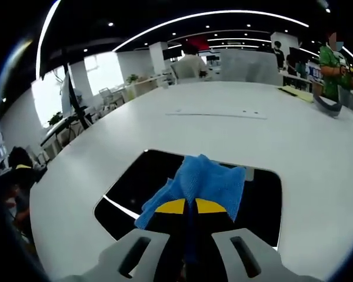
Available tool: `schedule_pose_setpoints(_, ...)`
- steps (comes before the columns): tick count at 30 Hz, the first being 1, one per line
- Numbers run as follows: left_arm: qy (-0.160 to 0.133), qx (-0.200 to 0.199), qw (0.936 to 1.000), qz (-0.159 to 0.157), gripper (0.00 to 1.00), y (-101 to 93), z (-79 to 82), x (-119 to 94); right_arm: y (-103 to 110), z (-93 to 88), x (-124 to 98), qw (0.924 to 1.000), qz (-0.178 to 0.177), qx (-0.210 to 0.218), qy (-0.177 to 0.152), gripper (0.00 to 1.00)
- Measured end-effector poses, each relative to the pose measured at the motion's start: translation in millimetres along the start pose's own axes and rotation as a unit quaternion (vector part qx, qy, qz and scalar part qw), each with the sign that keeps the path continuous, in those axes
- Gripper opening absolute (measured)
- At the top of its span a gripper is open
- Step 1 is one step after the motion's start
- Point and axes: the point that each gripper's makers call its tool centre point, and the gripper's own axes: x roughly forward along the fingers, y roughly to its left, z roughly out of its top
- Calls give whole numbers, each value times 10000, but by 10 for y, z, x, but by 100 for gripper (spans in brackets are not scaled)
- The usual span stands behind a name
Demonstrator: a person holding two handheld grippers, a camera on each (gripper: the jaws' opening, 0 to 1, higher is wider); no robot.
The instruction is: Wipe the mirror surface with the cleaning cloth until all visible marks leave the cleaned area.
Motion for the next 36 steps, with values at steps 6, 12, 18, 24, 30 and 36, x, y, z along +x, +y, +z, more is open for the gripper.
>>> schedule_pose_setpoints(6, 3, 0, 10000, -7, 97, -8, 5, 8, 58, 13, 33, 10000, 56, -48, 18, 0)
schedule_pose_setpoints(12, 8, -10, 10000, -1, 97, -9, 3, -3, 140, 27, 71, 9999, 111, -38, 25, 0)
schedule_pose_setpoints(18, 25, -28, 10000, 18, 97, 4, -10, -12, 223, 44, 113, 9998, 171, -80, 48, 0)
schedule_pose_setpoints(24, 9, -40, 10000, 20, 97, 4, 5, -12, 262, 48, 127, 9997, 196, -105, 56, 0)
schedule_pose_setpoints(30, 17, -35, 10000, 18, 97, 4, -1, -17, 298, 55, 141, 9996, 247, -120, 67, 0)
schedule_pose_setpoints(36, 17, -46, 10000, 59, 97, 42, -12, -41, 407, 72, 187, 9993, 344, -107, 68, 0)
